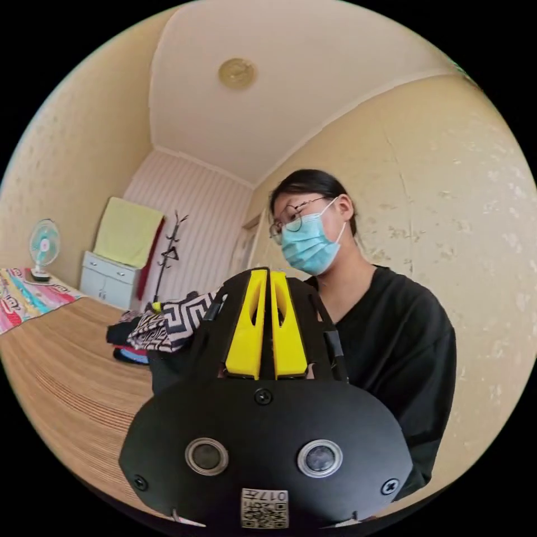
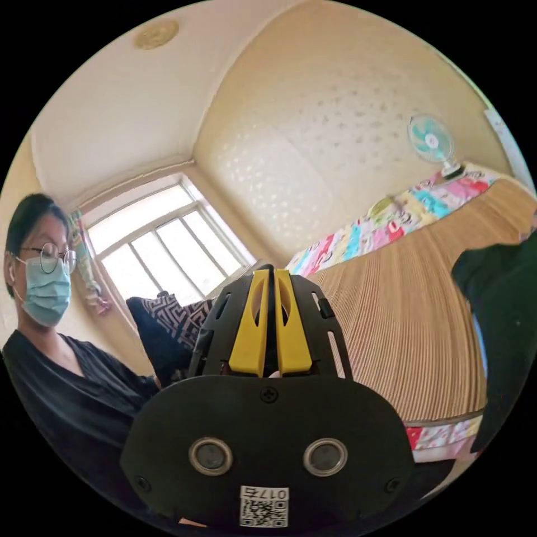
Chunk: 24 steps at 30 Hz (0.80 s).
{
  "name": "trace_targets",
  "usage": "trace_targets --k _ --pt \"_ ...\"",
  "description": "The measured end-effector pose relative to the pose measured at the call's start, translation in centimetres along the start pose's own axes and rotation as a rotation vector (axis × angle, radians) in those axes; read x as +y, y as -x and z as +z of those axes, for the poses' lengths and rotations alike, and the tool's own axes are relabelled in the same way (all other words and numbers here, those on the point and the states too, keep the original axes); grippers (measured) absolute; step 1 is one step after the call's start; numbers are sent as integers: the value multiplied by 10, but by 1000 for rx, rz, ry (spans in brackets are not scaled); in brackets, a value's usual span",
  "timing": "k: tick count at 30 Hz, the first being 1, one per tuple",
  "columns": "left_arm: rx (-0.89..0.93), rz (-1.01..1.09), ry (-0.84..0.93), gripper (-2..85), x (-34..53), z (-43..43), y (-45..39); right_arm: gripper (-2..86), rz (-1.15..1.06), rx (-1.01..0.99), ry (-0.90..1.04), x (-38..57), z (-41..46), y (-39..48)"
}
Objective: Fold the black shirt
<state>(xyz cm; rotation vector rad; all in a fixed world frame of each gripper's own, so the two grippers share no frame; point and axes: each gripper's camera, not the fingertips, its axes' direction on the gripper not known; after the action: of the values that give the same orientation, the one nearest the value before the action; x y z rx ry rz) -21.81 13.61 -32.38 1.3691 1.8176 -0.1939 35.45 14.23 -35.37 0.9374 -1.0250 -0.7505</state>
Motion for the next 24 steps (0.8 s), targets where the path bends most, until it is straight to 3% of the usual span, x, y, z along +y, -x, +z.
trace_targets --k 5,8,10,12,14,16,20,22,24 --pt "-64 -76 -155 -10 1 -23 2 18 -240 56 -250 -17 -46 104" --pt "-235 -148 -236 -9 2 -41 -1 18 -354 129 -353 -15 -66 163" --pt "-523 -200 -138 -10 0 -39 -6 18 -436 194 -420 -6 -72 201" --pt "-938 -343 158 -9 -1 -16 6 18 -522 279 -412 2 -66 241" --pt "-1002 -364 255 -9 1 3 15 18 -543 369 -279 -2 -44 257" --pt "-1022 -390 239 -9 1 15 18 18 -483 481 -163 -7 -23 255" --pt "-1220 -157 153 -10 -26 52 -34 18 -394 464 -230 -1 -46 257" --pt "-1331 -4 -9 -10 -38 65 -76 18 -405 432 -301 5 -66 269" --pt "-1328 241 -208 -10 -47 80 -127 17 -425 399 -380 16 -86 285"
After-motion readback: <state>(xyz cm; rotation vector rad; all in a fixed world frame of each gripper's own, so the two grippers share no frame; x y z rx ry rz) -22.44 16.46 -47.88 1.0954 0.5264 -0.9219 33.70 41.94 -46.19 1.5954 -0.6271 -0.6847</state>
